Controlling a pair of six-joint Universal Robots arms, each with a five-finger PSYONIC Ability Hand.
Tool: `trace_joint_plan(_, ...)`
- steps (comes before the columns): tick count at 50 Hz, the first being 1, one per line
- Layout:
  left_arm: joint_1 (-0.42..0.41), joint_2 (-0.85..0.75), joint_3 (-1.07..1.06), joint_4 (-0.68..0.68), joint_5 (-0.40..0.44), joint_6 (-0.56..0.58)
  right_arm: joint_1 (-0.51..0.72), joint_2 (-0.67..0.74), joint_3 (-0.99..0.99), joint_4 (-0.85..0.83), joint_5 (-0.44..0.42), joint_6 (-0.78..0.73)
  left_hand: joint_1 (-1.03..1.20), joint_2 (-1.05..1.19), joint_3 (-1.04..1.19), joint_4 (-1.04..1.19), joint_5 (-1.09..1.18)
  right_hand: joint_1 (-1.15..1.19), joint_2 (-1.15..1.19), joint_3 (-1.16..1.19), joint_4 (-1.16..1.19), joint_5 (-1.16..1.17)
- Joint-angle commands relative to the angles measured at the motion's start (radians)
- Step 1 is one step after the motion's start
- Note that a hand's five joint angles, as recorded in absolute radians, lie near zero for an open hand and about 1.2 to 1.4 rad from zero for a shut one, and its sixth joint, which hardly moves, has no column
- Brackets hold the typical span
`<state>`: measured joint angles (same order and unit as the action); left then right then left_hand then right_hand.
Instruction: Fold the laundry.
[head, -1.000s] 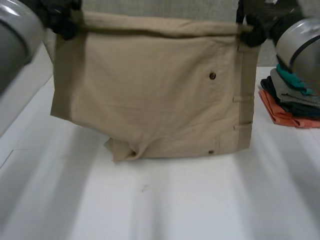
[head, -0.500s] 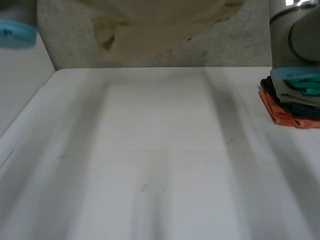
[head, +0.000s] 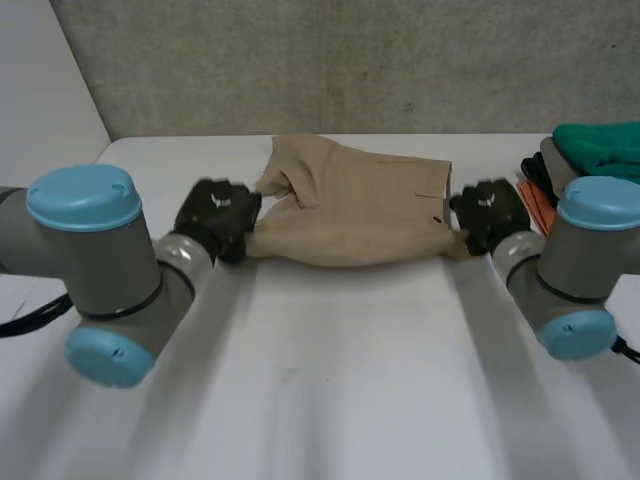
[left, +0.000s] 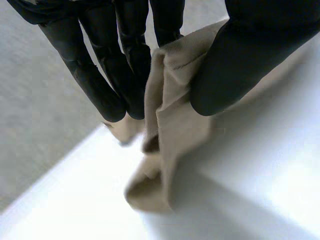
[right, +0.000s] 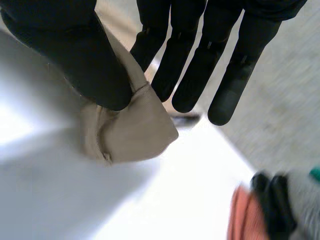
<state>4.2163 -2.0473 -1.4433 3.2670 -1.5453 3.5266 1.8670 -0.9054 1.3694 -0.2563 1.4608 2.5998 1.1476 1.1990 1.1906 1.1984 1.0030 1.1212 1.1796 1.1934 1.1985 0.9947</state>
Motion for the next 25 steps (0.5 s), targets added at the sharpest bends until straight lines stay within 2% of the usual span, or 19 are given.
trace_joint_plan(1, -0.029, 0.145, -0.052, -0.319, 0.002, 0.051, -0.02, -0.157, 0.066, 0.268, 0.006, -0.056, 0.249, 0.197, 0.206, 0.198, 0.219, 0.275, 0.217, 0.203, 0.198, 0.227)
trace_joint_plan(4, -0.036, 0.18, -0.071, -0.433, 0.005, 0.064, -0.028, -0.205, 0.086, 0.392, 0.003, -0.108, 0.249, 0.197, 0.206, 0.198, 0.219, 0.275, 0.217, 0.203, 0.198, 0.227)
trace_joint_plan(5, -0.041, 0.196, -0.083, -0.514, 0.011, 0.084, -0.032, -0.231, 0.102, 0.495, 0.001, -0.156, 0.249, 0.197, 0.206, 0.198, 0.219, 0.275, 0.217, 0.203, 0.198, 0.227)
trace_joint_plan(9, -0.059, 0.214, -0.114, -0.745, 0.045, 0.184, -0.032, -0.282, 0.169, 0.731, -0.014, -0.303, 0.249, 0.197, 0.206, 0.198, 0.219, 0.275, 0.217, 0.203, 0.198, 0.227)
trace_joint_plan(12, -0.079, 0.232, -0.126, -0.896, 0.079, 0.26, -0.034, -0.34, 0.247, 0.839, -0.06, -0.435, 0.249, 0.197, 0.206, 0.198, 0.219, 0.275, 0.217, 0.203, 0.198, 0.227)
trace_joint_plan(14, -0.091, 0.252, -0.124, -0.94, 0.089, 0.284, -0.037, -0.368, 0.272, 0.835, -0.091, -0.492, 0.249, 0.197, 0.206, 0.198, 0.219, 0.275, 0.217, 0.203, 0.198, 0.227)
trace_joint_plan(16, -0.101, 0.274, -0.12, -0.94, 0.094, 0.29, -0.045, -0.394, 0.284, 0.809, -0.111, -0.547, 0.249, 0.197, 0.206, 0.198, 0.219, 0.275, 0.217, 0.203, 0.198, 0.227)
trace_joint_plan(18, -0.099, 0.279, -0.109, -0.917, 0.088, 0.288, -0.049, -0.392, 0.281, 0.795, -0.109, -0.54, 0.249, 0.197, 0.206, 0.198, 0.219, 0.275, 0.217, 0.203, 0.198, 0.227)
trace_joint_plan(25, -0.035, 0.142, 0.113, -0.653, -0.004, 0.285, -0.051, -0.299, 0.13, 0.694, -0.108, -0.373, 0.249, 0.197, 0.206, 0.198, 0.219, 0.275, 0.217, 0.203, 0.198, 0.227)
